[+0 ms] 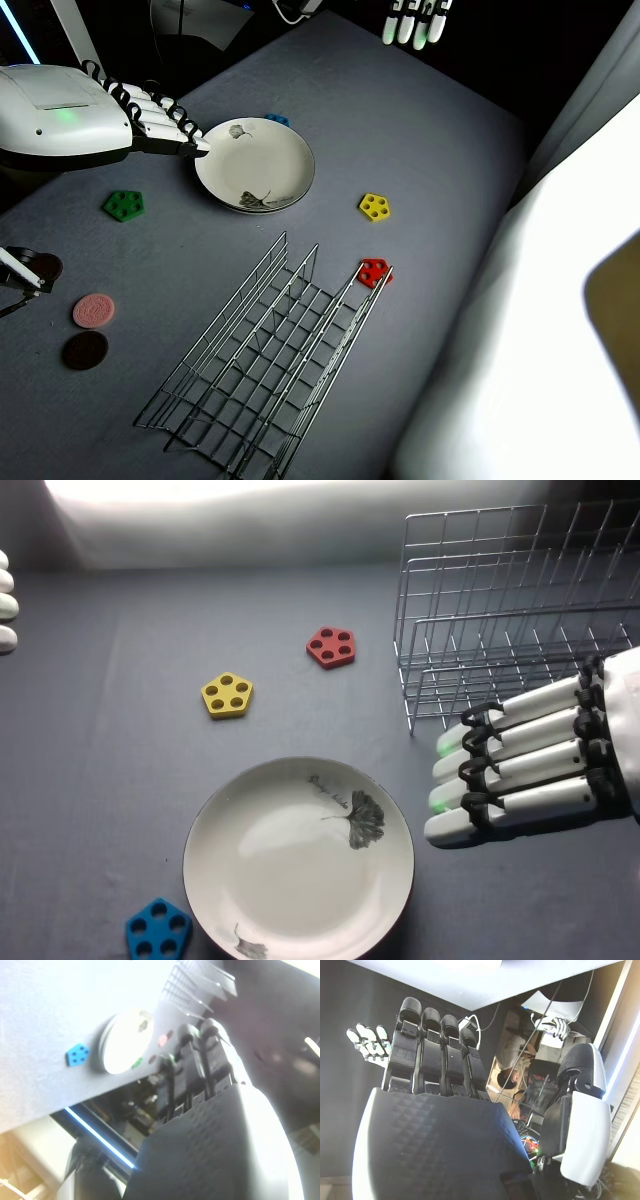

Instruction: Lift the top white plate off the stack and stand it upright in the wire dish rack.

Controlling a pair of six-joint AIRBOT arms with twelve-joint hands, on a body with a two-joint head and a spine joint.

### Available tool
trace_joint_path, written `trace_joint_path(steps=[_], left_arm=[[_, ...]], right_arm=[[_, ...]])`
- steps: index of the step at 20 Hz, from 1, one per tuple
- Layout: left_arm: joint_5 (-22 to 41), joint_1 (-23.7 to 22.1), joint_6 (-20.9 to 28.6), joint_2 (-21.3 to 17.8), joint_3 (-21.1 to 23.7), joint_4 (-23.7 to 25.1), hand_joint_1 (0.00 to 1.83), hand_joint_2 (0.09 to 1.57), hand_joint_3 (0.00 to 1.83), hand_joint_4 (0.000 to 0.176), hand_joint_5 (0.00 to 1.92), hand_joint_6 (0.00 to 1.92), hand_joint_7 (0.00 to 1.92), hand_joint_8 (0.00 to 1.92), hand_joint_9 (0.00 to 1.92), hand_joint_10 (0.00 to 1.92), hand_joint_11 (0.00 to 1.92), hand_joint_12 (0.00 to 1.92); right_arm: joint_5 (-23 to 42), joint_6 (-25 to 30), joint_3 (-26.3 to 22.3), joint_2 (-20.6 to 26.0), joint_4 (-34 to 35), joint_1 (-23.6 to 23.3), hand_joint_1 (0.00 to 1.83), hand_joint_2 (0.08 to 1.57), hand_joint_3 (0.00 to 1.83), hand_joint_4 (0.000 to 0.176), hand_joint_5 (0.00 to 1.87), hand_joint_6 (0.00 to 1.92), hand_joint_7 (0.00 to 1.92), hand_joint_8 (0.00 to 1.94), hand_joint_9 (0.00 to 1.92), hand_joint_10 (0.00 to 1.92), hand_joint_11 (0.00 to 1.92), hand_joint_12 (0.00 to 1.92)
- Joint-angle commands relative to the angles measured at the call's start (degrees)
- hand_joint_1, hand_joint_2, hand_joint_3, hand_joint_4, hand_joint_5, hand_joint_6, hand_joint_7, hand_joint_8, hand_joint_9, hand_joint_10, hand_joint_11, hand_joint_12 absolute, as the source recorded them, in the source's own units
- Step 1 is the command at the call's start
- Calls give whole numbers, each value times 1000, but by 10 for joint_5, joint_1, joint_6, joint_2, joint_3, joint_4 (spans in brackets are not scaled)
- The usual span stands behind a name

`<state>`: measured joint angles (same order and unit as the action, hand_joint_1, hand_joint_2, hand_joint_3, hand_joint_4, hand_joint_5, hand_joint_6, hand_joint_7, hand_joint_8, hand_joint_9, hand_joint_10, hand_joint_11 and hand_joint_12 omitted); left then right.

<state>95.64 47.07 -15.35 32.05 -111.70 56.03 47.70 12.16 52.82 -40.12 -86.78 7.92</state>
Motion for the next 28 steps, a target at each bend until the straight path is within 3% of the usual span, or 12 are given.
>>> trace_joint_path(steps=[1,18,28], left_arm=[[37,-11,-1,-2,0,-52,47,874,0,0,77,5,93,6,94,6,65,165],[37,-9,22,-4,-12,-48,4,883,1,0,62,8,80,6,79,6,80,112],[37,-8,96,1,-24,-38,6,887,2,0,45,0,72,2,72,4,55,82]], right_arm=[[23,2,-1,5,40,-4,1,919,1,0,93,0,163,0,193,0,168,73],[20,-13,-2,2,30,1,22,907,1,0,129,5,191,4,213,4,197,21],[15,-23,-3,2,30,4,46,904,0,0,138,6,194,3,212,4,206,16]])
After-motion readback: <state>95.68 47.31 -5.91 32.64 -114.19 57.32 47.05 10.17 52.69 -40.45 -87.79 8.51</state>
